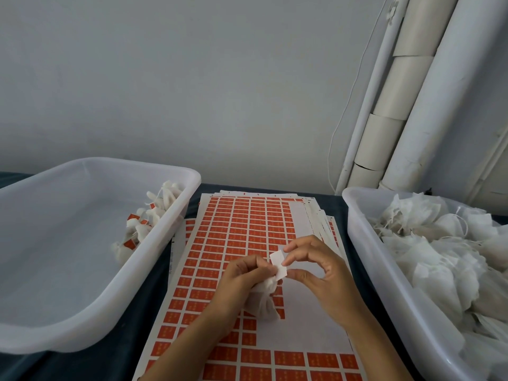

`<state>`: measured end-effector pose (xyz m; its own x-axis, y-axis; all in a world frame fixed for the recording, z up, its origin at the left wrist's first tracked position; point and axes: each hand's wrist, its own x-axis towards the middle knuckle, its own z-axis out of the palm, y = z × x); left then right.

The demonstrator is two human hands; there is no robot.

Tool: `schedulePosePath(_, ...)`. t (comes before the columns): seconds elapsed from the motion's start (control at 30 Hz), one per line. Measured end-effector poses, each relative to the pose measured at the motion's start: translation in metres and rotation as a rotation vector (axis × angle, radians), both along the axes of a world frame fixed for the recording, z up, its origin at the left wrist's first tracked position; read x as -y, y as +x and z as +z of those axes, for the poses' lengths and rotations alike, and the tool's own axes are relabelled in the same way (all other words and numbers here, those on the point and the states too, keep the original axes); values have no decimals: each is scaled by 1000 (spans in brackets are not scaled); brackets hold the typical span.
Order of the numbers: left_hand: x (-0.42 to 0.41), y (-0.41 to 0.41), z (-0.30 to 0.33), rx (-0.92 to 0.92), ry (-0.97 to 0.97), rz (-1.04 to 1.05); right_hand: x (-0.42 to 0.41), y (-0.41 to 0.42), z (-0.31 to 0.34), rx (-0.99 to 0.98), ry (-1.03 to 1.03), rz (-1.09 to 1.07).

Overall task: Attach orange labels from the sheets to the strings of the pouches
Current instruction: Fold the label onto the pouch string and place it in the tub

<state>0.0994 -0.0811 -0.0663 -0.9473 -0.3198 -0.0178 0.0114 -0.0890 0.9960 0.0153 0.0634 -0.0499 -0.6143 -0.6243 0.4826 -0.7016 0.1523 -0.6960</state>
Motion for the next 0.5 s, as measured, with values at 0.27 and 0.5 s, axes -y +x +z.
schedulePosePath(0.27, -3, 1, 2, -27, -62, -81, 1, -4, -6, 156, 2, -16)
schedulePosePath(0.5, -6, 0, 3, -56, -177, -41, 5, -1, -9, 216, 0, -33)
